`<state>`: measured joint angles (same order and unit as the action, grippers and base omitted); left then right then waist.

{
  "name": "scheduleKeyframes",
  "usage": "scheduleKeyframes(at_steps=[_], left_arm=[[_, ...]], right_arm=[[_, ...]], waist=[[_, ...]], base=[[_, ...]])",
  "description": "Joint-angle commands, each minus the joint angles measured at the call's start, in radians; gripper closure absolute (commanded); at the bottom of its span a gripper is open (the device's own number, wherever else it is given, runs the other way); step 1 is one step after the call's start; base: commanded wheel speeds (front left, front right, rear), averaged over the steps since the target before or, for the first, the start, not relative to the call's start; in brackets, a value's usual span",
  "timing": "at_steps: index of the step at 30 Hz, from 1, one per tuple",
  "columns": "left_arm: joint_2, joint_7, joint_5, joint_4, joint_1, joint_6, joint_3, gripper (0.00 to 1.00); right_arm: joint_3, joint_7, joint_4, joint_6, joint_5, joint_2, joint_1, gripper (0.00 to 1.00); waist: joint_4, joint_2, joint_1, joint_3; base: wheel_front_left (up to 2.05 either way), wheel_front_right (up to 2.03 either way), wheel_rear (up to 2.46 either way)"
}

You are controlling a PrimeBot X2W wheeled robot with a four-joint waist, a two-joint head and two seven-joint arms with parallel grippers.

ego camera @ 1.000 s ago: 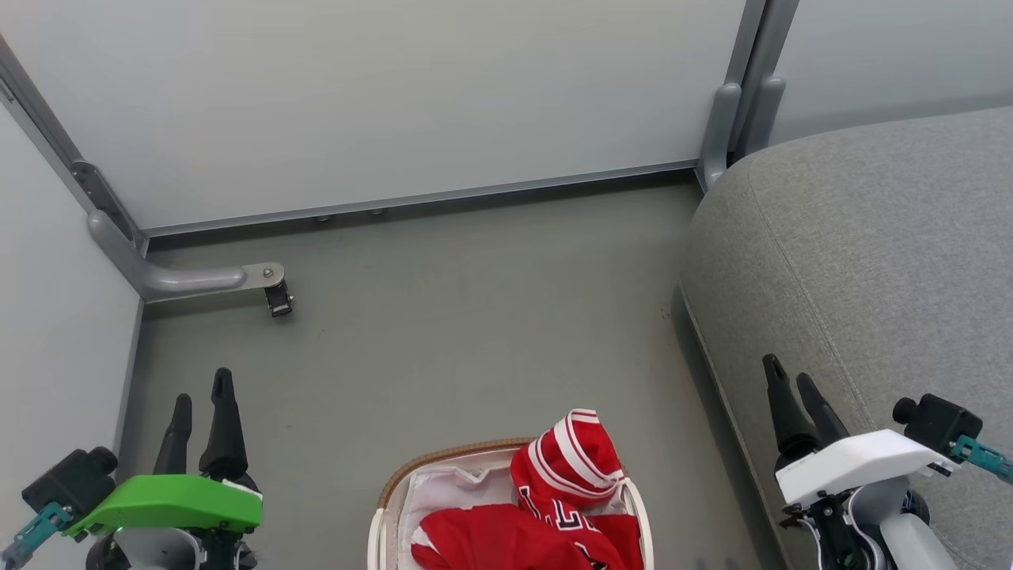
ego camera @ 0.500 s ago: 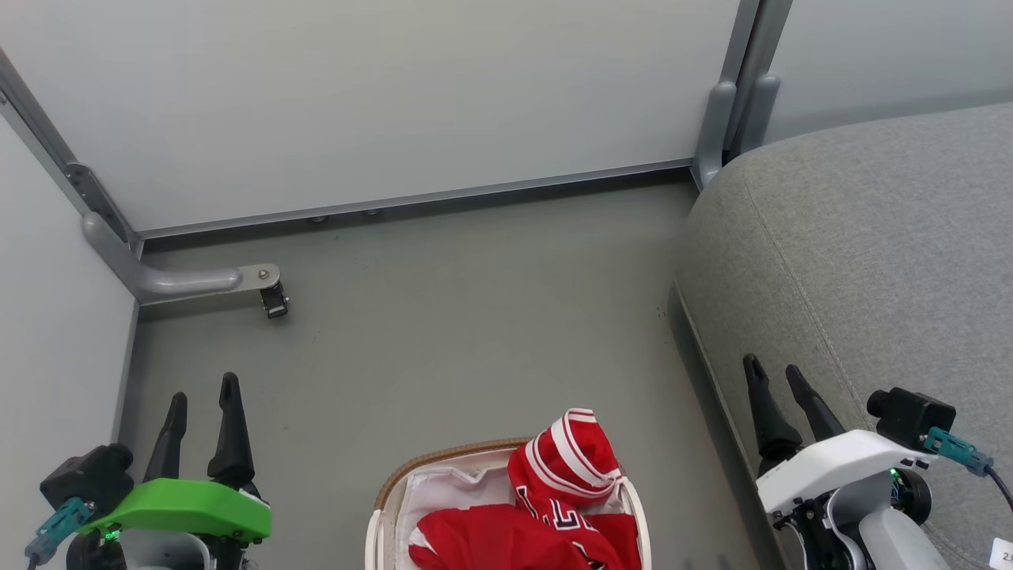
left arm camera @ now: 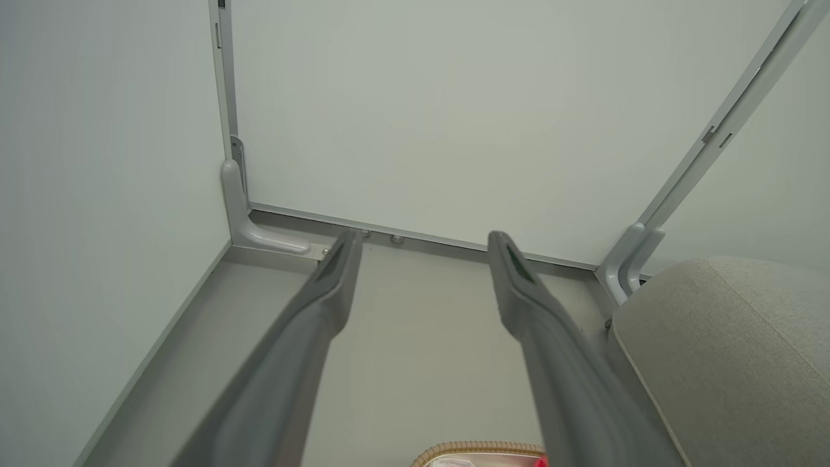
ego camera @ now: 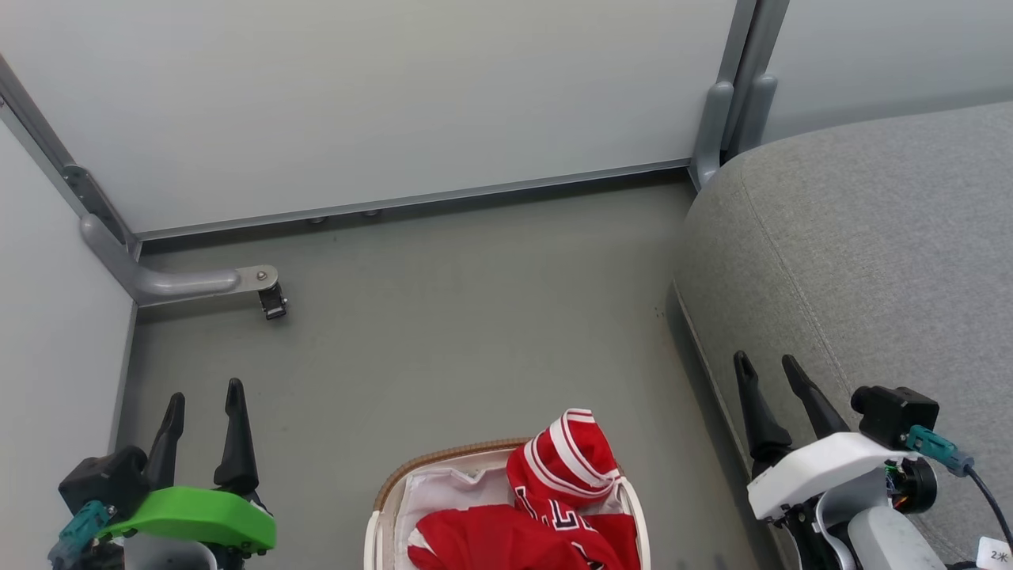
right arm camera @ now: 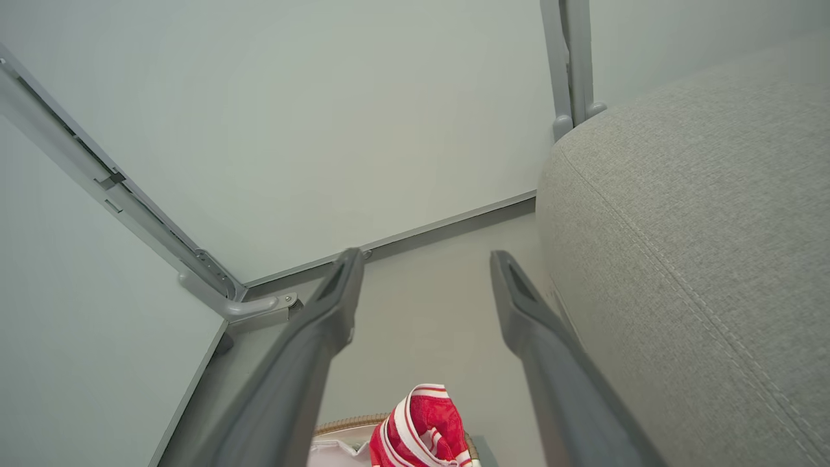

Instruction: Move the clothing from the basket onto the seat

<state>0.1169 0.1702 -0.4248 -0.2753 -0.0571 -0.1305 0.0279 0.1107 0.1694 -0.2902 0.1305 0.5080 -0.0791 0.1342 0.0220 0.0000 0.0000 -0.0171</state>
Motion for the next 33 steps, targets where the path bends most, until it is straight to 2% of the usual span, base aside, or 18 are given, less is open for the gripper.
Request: scheduleKeyframes(at_steps=[1, 19, 26, 30, 33], left_arm=[[0.01, 0.01, 0.026, 0.005, 0.002, 0.0, 0.002, 0.0], [0.005, 0.049, 0.16, 0.004, 0.016, 0.0, 0.008, 0.0], [0.0, 0.063, 0.171, -0.006, 0.023, 0.0, 0.003, 0.0], [0.003, 0.07, 0.189, -0.015, 0.028, 0.0, -0.027, 0.0], [0.01, 0.077, 0.2, -0.024, 0.003, 0.0, -0.094, 0.0]], right_arm=[[0.004, 0.012, 0.011, 0.0, -0.027, -0.006, 0.016, 0.0], [-0.011, 0.05, -0.02, 0.0, -0.206, 0.007, 0.015, 0.0], [-0.015, 0.064, -0.038, 0.0, -0.259, 0.014, 0.015, 0.0], [-0.01, 0.073, -0.036, 0.0, -0.291, 0.016, 0.023, 0.0], [-0.005, 0.078, -0.019, 0.0, -0.316, 0.019, 0.041, 0.0]], waist=[[0.001, 0.0, 0.0, 0.0], [0.003, 0.0, 0.0, -0.004], [0.007, 0.0, 0.0, -0.006], [0.016, 0.0, 0.0, -0.021], [0.029, 0.0, 0.0, -0.069]], base=[[0.0, 0.0, 0.0], [0.0, 0.0, 0.0], [0.0, 0.0, 0.0], [0.0, 0.0, 0.0], [0.0, 0.0, 0.0]])
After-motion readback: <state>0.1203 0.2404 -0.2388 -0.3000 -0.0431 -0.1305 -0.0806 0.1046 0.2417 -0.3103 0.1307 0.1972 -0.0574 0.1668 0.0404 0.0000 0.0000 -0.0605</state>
